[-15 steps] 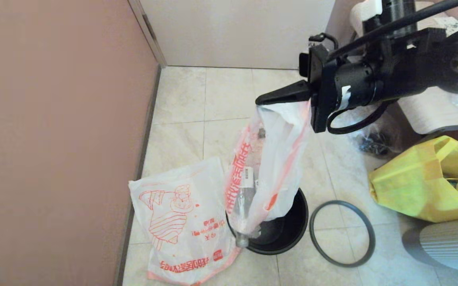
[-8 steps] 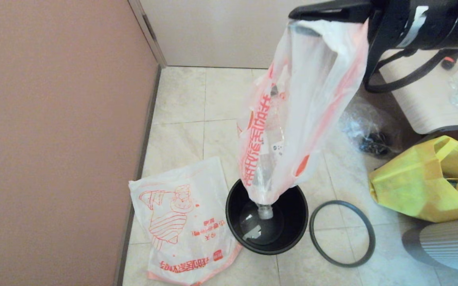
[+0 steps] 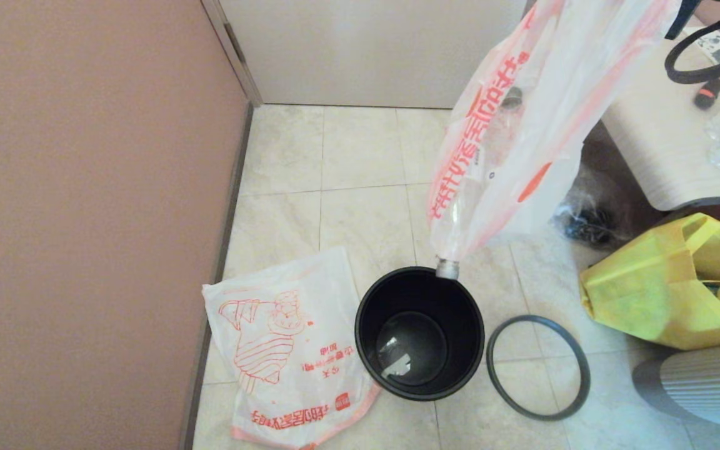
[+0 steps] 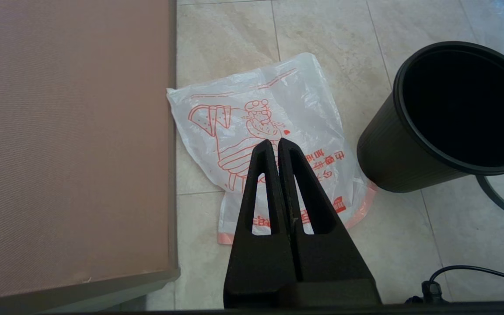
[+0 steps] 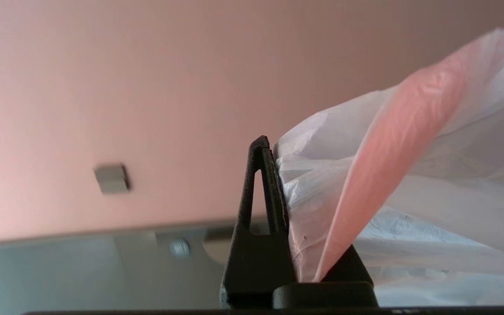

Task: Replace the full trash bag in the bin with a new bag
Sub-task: Place the trash bag on the floor

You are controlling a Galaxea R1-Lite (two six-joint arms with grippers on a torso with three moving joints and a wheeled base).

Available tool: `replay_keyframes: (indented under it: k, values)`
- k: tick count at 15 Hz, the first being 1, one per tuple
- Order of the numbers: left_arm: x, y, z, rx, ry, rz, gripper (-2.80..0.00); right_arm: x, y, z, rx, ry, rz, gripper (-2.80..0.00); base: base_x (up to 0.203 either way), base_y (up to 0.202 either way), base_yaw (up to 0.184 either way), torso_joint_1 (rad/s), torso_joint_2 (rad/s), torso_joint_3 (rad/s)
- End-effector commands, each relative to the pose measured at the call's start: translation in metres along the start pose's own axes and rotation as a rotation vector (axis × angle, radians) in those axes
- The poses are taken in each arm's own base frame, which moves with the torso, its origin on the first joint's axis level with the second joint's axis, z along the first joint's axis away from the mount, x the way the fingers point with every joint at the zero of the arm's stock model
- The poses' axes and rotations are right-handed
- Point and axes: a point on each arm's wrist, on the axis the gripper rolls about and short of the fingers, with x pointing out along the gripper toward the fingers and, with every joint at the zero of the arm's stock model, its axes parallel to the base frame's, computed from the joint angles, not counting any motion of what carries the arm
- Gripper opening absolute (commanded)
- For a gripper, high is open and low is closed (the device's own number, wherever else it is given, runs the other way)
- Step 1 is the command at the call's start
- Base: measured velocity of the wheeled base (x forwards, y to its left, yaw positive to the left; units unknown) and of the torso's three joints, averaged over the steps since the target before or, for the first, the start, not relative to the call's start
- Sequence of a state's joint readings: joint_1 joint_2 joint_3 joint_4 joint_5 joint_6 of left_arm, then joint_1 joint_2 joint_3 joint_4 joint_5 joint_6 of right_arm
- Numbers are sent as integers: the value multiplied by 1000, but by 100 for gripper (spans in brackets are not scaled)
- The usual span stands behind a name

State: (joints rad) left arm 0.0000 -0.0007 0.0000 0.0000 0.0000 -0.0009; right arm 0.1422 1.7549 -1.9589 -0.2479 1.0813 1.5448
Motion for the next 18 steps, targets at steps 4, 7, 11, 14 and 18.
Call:
replay_keyframes:
  k: [4, 7, 11, 14, 18]
  values:
    - [0, 0, 0, -1, 1, 0, -280, -28, -56, 52, 40, -110, -52, -280, 0, 0, 0, 0, 0, 0]
    - [0, 0, 0, 1, 1, 0, -280, -42, -108, 82, 55, -159, -82, -280, 0, 0, 0, 0, 0, 0]
    - [0, 0, 0, 0, 1, 0, -280, -81, -205, 120, 45, -226, -119, -280, 0, 0, 0, 0, 0, 0]
    - [0, 0, 0, 0, 0, 0, -280, -117, -290, 133, -3, -269, -128, -280, 0, 0, 0, 0, 0, 0]
    - [0, 0, 0, -1, 1, 0, -280, -192, -358, 135, -83, -333, -203, -280, 0, 0, 0, 0, 0, 0]
